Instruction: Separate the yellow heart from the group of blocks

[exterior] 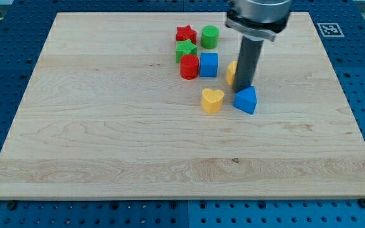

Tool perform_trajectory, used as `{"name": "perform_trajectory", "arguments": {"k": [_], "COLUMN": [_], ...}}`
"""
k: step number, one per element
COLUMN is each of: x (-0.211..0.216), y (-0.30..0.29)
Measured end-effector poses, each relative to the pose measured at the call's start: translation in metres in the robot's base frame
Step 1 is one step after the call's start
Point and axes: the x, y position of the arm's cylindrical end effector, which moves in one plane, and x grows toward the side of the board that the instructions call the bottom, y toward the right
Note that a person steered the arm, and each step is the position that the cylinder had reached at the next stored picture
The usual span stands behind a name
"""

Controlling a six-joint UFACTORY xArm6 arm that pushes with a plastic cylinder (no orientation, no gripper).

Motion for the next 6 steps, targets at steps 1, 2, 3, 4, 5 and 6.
{"name": "perform_trajectory", "arguments": {"k": [1,2,3,4,5,6], "x": [0.000,0.001,0.004,0.027,0.033,0.033], "y": [-0.017,-0.059,-0.105,-0.114,-0.058,0.013]}}
